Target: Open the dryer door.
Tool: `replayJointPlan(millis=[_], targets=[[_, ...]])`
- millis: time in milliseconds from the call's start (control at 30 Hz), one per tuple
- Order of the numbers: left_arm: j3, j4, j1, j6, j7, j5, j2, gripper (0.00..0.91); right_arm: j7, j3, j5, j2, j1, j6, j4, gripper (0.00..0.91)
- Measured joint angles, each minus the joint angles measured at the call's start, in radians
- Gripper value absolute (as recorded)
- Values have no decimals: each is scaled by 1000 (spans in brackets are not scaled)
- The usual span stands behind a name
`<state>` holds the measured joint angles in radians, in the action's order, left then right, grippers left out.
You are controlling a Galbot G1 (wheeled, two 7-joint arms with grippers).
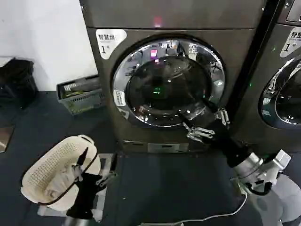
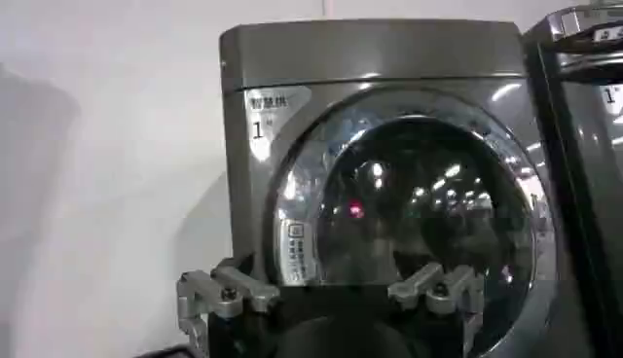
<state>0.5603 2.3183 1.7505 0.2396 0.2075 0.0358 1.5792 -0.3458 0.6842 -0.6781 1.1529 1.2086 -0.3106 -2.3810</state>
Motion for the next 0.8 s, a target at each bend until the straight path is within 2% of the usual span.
replayJointPlan(millis=[100, 167, 333, 667, 800], targets=[[3, -2, -6, 2, 0, -9, 1, 907, -13, -6, 7, -12, -17, -9, 25, 907], [2, 3, -6, -16, -5, -16, 1, 907, -29, -18, 38, -21, -30, 6, 55, 907], [-9, 23, 2, -67, -4, -2, -8, 907, -81, -76, 97, -51, -102, 25, 185, 907], [-51, 50, 5, -99, -43, 49, -5, 907, -133, -282, 92, -67, -332, 89, 431, 907], [-52, 56, 9, -114, -47, 55, 0, 907, -102, -380, 91, -48, -417, 81, 527, 907]])
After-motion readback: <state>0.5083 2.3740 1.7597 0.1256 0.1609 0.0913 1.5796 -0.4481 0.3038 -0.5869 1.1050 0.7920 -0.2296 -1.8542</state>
